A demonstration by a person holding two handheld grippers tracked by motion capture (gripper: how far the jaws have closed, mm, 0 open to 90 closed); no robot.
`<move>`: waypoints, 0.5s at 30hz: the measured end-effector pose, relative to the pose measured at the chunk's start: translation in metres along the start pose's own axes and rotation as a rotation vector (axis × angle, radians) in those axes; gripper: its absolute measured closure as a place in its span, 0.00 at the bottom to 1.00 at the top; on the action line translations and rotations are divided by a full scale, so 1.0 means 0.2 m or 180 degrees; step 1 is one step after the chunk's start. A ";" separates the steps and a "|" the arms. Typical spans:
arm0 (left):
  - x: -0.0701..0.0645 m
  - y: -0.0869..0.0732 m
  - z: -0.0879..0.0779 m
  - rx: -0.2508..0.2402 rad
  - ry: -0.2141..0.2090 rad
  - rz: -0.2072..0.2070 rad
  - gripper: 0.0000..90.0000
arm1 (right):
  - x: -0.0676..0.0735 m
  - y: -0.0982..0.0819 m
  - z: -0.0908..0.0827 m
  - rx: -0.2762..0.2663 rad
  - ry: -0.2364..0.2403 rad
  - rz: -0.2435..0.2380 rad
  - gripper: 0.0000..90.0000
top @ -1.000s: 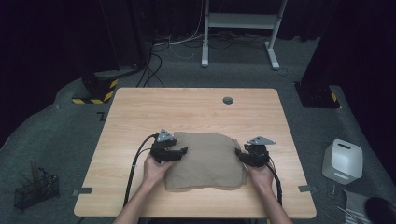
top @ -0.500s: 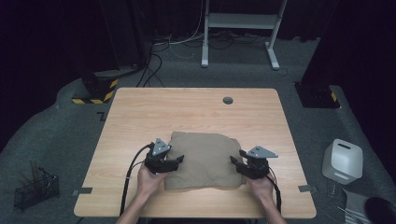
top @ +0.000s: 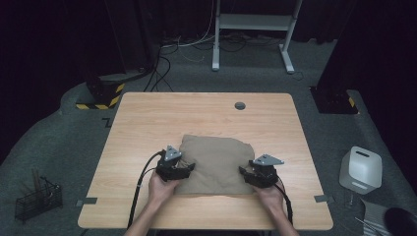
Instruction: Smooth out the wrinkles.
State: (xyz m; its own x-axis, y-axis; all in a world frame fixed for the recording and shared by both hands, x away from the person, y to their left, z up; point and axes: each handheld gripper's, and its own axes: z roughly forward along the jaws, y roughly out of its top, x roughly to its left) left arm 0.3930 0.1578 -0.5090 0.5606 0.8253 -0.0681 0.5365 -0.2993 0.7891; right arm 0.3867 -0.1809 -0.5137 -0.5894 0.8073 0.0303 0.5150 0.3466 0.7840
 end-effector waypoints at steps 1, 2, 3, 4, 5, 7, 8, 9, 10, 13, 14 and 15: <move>0.01 0.01 0.01 0.0023 0.0007 0.0000 0.35 | -0.01 0.01 0.01 0.0002 -0.0013 0.0015 0.52; 0.01 0.02 0.02 0.0035 0.0008 -0.0007 0.35 | -0.01 0.01 0.02 0.0009 -0.0025 0.0031 0.52; 0.01 0.03 0.03 0.0039 0.0025 0.0006 0.35 | -0.02 0.02 0.02 0.0003 -0.0040 0.0048 0.52; 0.01 0.04 0.03 0.0046 0.0050 0.0017 0.35 | -0.03 0.02 0.03 -0.0002 -0.0062 0.0058 0.52; 0.02 0.05 0.04 0.0037 0.0070 0.0025 0.35 | -0.03 0.03 0.04 0.0006 -0.0066 0.0066 0.52; 0.03 0.06 0.06 0.0041 0.0068 -0.0030 0.36 | -0.05 0.04 0.06 0.0002 -0.0082 0.0082 0.52; 0.04 0.07 0.07 0.0039 0.0072 -0.0048 0.36 | -0.05 0.05 0.07 0.0005 -0.0089 0.0113 0.52; 0.04 0.07 0.08 0.0044 0.0076 -0.0056 0.36 | -0.06 0.05 0.07 0.0009 -0.0092 0.0135 0.52; 0.05 0.08 0.08 0.0049 0.0089 -0.0046 0.36 | -0.07 0.06 0.08 0.0006 -0.0095 0.0140 0.52; 0.06 0.10 0.11 0.0033 0.0119 -0.0051 0.36 | -0.08 0.07 0.10 0.0004 -0.0113 0.0165 0.52; 0.07 0.11 0.12 0.0045 0.0113 -0.0068 0.36 | -0.09 0.07 0.11 0.0006 -0.0114 0.0176 0.52; 0.08 0.11 0.13 0.0047 0.0122 -0.0071 0.36 | -0.09 0.08 0.11 0.0004 -0.0122 0.0178 0.52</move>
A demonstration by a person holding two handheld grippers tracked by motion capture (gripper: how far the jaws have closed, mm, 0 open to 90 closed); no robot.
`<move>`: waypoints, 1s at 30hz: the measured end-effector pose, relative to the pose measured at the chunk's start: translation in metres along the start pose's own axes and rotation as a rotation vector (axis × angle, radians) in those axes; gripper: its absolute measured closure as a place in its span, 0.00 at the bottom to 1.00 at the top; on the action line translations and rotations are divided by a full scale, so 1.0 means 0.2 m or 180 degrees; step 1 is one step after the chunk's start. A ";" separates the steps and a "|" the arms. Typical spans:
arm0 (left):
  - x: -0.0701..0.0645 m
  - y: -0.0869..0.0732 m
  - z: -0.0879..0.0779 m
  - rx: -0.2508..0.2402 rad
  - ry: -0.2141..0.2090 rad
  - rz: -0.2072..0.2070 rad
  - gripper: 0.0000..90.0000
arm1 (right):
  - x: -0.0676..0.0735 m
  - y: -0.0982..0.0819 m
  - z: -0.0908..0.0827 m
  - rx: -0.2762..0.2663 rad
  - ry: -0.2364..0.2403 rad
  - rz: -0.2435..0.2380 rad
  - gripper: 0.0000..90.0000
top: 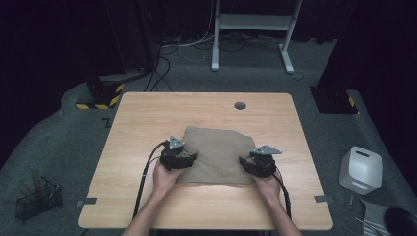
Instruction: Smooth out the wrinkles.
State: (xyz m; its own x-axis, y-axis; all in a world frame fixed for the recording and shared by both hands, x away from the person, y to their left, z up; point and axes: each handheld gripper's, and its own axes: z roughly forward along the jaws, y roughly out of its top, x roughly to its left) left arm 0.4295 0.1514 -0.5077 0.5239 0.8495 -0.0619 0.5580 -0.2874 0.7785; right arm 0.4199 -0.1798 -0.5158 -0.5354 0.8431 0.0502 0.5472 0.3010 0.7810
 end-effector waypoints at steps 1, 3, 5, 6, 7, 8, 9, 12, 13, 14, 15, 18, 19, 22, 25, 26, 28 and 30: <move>0.00 0.01 0.01 -0.0004 0.0005 -0.0013 0.36 | 0.00 0.00 0.00 0.0007 -0.0008 0.0014 0.52; 0.01 0.02 0.02 -0.0003 0.0032 -0.0017 0.36 | -0.01 0.01 0.02 0.0022 -0.0009 0.0037 0.52; 0.02 0.03 0.03 -0.0027 0.0056 -0.0044 0.36 | -0.01 0.02 0.03 0.0032 -0.0009 0.0051 0.52; 0.03 0.03 0.03 -0.0016 0.0047 -0.0074 0.36 | -0.02 0.02 0.04 0.0036 -0.0006 0.0062 0.52; 0.03 0.03 0.04 -0.0018 0.0045 -0.0098 0.35 | -0.02 0.03 0.05 0.0035 -0.0005 0.0076 0.52; 0.04 0.04 0.04 -0.0029 0.0051 -0.0108 0.35 | -0.02 0.03 0.05 0.0032 -0.0012 0.0083 0.52; 0.04 0.04 0.04 -0.0028 0.0049 -0.0120 0.35 | -0.02 0.03 0.05 0.0031 -0.0010 0.0094 0.53; 0.05 0.04 0.03 -0.0031 0.0056 -0.0110 0.35 | -0.02 0.04 0.05 0.0018 -0.0013 0.0093 0.53; 0.05 0.04 0.02 -0.0045 0.0053 -0.0114 0.35 | -0.02 0.04 0.05 0.0011 -0.0019 0.0089 0.53; 0.05 0.05 0.01 -0.0042 0.0059 -0.0108 0.35 | -0.02 0.04 0.05 0.0007 -0.0023 0.0089 0.53; 0.05 0.05 0.01 -0.0050 0.0061 -0.0107 0.35 | -0.02 0.04 0.04 0.0002 -0.0027 0.0085 0.53; 0.05 0.05 -0.01 -0.0073 0.0066 -0.0097 0.35 | -0.02 0.05 0.02 -0.0030 -0.0028 0.0080 0.54; 0.05 0.05 -0.02 -0.0082 0.0059 -0.0104 0.35 | -0.02 0.05 0.02 -0.0038 -0.0024 0.0086 0.54; 0.05 0.06 -0.04 -0.0131 0.0040 -0.0120 0.36 | -0.02 0.06 0.00 -0.0078 -0.0020 0.0064 0.54; 0.05 0.07 -0.05 -0.0162 0.0029 -0.0114 0.36 | -0.02 0.06 -0.02 -0.0107 -0.0007 0.0104 0.54; 0.05 0.07 -0.06 -0.0172 0.0028 -0.0116 0.36 | -0.03 0.06 -0.02 -0.0124 -0.0009 0.0084 0.54; 0.05 0.07 -0.07 -0.0185 0.0021 -0.0113 0.36 | -0.03 0.07 -0.04 -0.0142 -0.0010 0.0100 0.54; 0.05 0.07 -0.08 -0.0198 0.0015 -0.0115 0.36 | -0.03 0.07 -0.05 -0.0162 -0.0004 0.0110 0.54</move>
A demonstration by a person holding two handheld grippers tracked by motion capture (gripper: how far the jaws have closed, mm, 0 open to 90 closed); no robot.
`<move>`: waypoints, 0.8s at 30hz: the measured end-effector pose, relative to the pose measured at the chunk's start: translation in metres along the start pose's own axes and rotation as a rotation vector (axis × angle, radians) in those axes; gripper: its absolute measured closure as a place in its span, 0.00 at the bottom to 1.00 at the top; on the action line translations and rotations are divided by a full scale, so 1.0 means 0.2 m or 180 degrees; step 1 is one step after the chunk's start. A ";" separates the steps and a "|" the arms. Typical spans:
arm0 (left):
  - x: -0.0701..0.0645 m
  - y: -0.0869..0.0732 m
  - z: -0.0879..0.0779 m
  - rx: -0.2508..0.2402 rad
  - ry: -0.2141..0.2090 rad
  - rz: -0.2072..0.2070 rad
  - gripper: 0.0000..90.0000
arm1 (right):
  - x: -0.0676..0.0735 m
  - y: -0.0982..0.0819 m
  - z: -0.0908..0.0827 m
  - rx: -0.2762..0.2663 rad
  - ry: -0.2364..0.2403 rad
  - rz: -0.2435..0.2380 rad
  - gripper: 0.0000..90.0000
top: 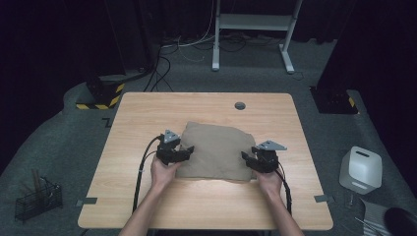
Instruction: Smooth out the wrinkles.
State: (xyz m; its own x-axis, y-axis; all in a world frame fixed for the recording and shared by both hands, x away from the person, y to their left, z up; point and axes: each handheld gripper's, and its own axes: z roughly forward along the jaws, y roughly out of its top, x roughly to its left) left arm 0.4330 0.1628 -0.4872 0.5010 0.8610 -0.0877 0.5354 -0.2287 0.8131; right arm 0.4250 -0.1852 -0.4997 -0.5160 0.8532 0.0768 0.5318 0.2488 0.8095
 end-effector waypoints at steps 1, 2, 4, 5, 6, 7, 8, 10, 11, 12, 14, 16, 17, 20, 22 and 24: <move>0.00 0.00 0.00 -0.0007 0.0005 0.0008 0.36 | 0.00 0.00 0.00 -0.0007 0.0001 -0.0013 0.54; 0.00 0.00 -0.01 -0.0015 -0.0002 0.0001 0.36 | 0.00 0.00 -0.01 -0.0008 0.0000 -0.0004 0.54; 0.00 0.01 -0.02 -0.0026 -0.0017 0.0000 0.36 | -0.01 0.01 -0.01 -0.0033 0.0003 -0.0002 0.54; 0.00 0.01 -0.02 -0.0034 -0.0019 0.0000 0.36 | -0.01 0.01 -0.02 -0.0037 0.0003 -0.0001 0.54; 0.00 0.01 -0.02 -0.0041 -0.0017 0.0009 0.36 | -0.01 0.01 -0.02 -0.0037 0.0002 0.0010 0.54; 0.00 0.01 -0.03 -0.0046 -0.0017 0.0023 0.36 | -0.01 0.01 -0.02 -0.0045 0.0003 0.0005 0.54; 0.00 0.01 -0.03 -0.0056 -0.0018 0.0021 0.36 | -0.01 0.01 -0.03 -0.0050 0.0002 0.0018 0.54; -0.01 0.02 -0.04 -0.0073 -0.0029 0.0013 0.36 | -0.01 0.01 -0.04 -0.0065 0.0005 0.0036 0.54; -0.01 0.02 -0.05 -0.0081 -0.0027 0.0016 0.36 | -0.01 0.01 -0.04 -0.0067 0.0007 0.0031 0.54; -0.01 0.02 -0.05 -0.0098 -0.0023 0.0015 0.36 | -0.01 0.01 -0.04 -0.0077 0.0004 0.0024 0.54; 0.00 0.02 -0.06 -0.0106 -0.0033 0.0006 0.36 | -0.02 0.01 -0.05 -0.0094 0.0006 0.0026 0.54; 0.00 0.02 -0.07 -0.0116 -0.0032 0.0007 0.36 | -0.02 0.01 -0.05 -0.0099 0.0003 0.0027 0.54; 0.00 0.02 -0.07 -0.0121 -0.0028 0.0010 0.36 | -0.02 0.01 -0.06 -0.0103 0.0000 0.0024 0.54; 0.00 0.02 -0.08 -0.0125 -0.0030 0.0001 0.36 | -0.03 0.01 -0.07 -0.0122 0.0002 0.0032 0.54; 0.01 0.02 -0.08 -0.0130 -0.0025 0.0004 0.36 | -0.03 0.01 -0.07 -0.0127 -0.0006 0.0028 0.54; 0.01 0.02 -0.09 -0.0138 -0.0033 -0.0009 0.36 | -0.04 0.01 -0.08 -0.0140 -0.0008 0.0040 0.54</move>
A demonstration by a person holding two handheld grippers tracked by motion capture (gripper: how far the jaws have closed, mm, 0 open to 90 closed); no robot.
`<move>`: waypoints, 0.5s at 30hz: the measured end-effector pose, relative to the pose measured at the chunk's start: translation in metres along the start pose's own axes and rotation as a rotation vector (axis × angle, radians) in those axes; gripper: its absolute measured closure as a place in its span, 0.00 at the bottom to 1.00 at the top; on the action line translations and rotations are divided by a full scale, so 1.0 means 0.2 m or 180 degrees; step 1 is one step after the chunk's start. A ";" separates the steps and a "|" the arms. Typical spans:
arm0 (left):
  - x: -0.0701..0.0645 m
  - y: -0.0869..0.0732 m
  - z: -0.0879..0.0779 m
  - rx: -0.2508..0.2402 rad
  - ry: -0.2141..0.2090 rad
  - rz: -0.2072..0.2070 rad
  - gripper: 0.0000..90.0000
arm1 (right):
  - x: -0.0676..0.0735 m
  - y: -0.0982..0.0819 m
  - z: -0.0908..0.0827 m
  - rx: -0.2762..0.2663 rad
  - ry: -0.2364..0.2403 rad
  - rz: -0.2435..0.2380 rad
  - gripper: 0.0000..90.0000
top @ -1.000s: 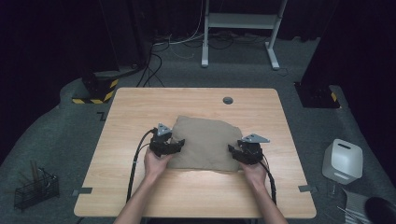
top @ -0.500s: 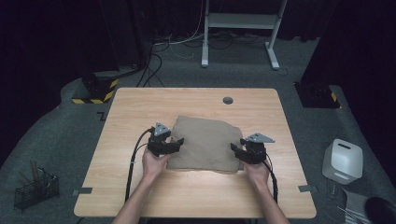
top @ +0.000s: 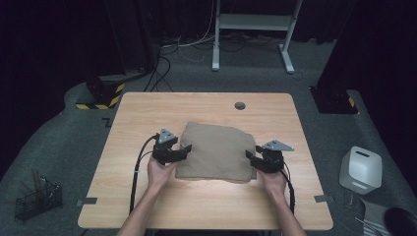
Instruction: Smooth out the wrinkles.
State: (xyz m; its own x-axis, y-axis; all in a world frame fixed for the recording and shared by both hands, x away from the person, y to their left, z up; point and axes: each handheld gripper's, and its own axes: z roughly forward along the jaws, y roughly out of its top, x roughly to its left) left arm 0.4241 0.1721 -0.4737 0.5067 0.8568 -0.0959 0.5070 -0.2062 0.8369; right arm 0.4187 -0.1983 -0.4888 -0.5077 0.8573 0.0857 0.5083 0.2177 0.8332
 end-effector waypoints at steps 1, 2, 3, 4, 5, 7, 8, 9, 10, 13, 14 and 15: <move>0.00 0.00 0.00 -0.0007 -0.0001 -0.0006 0.36 | 0.00 0.00 0.00 -0.0002 -0.0002 0.0005 0.54; 0.00 0.00 -0.01 -0.0012 0.0001 -0.0005 0.36 | -0.01 0.00 -0.01 -0.0008 -0.0006 0.0003 0.54; 0.00 0.00 -0.01 -0.0018 0.0001 -0.0012 0.36 | -0.01 0.00 -0.01 -0.0023 -0.0006 -0.0003 0.54; 0.01 0.00 -0.01 -0.0030 0.0000 -0.0016 0.36 | -0.01 0.00 -0.01 -0.0026 -0.0005 0.0012 0.54; 0.01 0.00 -0.02 -0.0034 -0.0003 -0.0024 0.36 | -0.01 0.00 -0.02 -0.0034 -0.0009 0.0017 0.54; 0.01 0.00 -0.02 -0.0038 -0.0002 -0.0025 0.35 | -0.02 0.00 -0.03 -0.0038 -0.0013 0.0016 0.54; 0.01 0.00 -0.03 -0.0039 0.0002 -0.0019 0.35 | -0.02 0.00 -0.03 -0.0040 -0.0015 0.0016 0.54; 0.02 0.00 -0.03 -0.0038 0.0000 -0.0025 0.35 | -0.02 0.00 -0.03 -0.0045 -0.0020 0.0023 0.54; 0.02 -0.01 -0.03 -0.0048 0.0001 -0.0035 0.35 | -0.02 -0.01 -0.04 -0.0051 -0.0021 0.0021 0.54; 0.02 -0.01 -0.04 -0.0057 0.0004 -0.0036 0.35 | -0.03 -0.01 -0.05 -0.0068 -0.0028 0.0040 0.54; 0.02 -0.01 -0.05 -0.0057 0.0004 -0.0038 0.35 | -0.03 -0.01 -0.05 -0.0072 -0.0034 0.0043 0.54; 0.03 -0.01 -0.05 -0.0059 0.0003 -0.0043 0.35 | -0.04 -0.01 -0.05 -0.0073 -0.0035 0.0049 0.54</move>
State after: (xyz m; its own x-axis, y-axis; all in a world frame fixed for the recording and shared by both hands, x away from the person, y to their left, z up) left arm 0.4190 0.1817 -0.4704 0.4993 0.8598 -0.1069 0.5008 -0.1857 0.8454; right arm 0.4136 -0.2100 -0.4852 -0.4922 0.8655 0.0929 0.4999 0.1937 0.8442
